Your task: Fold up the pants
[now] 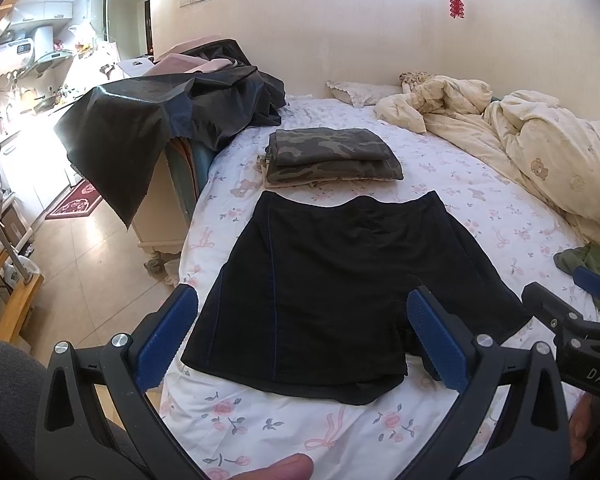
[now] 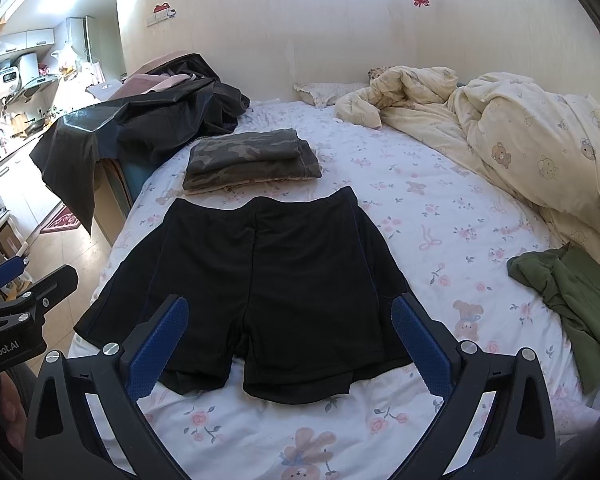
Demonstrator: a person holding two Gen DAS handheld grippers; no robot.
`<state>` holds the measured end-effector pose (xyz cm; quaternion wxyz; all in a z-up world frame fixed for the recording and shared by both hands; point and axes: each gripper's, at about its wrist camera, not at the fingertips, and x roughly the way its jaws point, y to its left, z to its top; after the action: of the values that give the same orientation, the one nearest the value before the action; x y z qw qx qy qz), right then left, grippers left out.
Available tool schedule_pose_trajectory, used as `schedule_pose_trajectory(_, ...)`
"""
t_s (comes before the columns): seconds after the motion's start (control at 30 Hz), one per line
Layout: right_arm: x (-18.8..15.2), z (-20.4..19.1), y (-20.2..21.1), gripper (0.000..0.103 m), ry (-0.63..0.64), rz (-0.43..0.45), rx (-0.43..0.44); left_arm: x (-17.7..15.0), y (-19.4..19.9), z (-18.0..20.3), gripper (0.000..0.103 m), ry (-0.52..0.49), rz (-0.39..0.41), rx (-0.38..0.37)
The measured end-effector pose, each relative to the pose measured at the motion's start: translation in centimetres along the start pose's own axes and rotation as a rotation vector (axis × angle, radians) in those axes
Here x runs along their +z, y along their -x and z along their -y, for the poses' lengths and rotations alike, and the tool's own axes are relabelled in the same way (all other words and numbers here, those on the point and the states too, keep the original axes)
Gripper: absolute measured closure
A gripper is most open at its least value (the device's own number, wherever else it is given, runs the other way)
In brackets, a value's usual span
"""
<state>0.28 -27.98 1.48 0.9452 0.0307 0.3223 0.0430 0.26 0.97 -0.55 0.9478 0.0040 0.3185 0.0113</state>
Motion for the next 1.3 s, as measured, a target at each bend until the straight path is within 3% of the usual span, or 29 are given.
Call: schedule_pose_trajectory(1.3,-0.09,0.01,-0.04,0.0,0.001,-0.001,0.0,0.13,-0.01,-0.21,0.0,0.001,-0.007,0.003)
